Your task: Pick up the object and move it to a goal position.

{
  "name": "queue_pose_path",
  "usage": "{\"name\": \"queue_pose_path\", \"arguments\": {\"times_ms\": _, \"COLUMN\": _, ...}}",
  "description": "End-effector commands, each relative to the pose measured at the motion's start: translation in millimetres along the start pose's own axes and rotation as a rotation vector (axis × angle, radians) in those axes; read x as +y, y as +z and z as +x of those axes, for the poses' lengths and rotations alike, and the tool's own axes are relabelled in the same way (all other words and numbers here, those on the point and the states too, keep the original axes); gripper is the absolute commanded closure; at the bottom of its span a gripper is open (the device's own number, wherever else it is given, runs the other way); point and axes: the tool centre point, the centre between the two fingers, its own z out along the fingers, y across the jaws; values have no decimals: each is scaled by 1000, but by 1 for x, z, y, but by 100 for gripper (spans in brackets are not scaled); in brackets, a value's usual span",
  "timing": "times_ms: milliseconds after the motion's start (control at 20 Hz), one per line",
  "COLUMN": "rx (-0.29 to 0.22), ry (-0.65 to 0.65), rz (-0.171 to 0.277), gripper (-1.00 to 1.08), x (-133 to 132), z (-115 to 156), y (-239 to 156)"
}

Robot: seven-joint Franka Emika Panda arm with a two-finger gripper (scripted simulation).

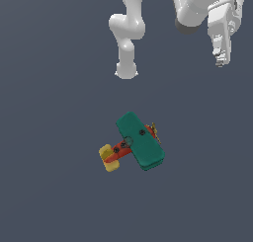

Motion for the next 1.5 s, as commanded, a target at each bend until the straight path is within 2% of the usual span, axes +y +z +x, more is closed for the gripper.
{"name": "queue_pose_path", "arguments": {"times_ms": 0, "rx": -13, "ry": -28, "rz": -23, "gripper": -20, "x": -8, "z": -10, "y": 14}}
{"name": "queue_pose_path", "arguments": {"times_ms": 650, "rx": -110, "ry": -175, "rz": -139, "gripper": -20, "x": -37, "z": -85, "y": 97}}
{"name": "queue_pose_path", "arguments": {"times_ms": 1450, "rx": -275, "ry": -339, "rz": -262, "gripper": -20, "x": -36, "z": -216, "y": 187}}
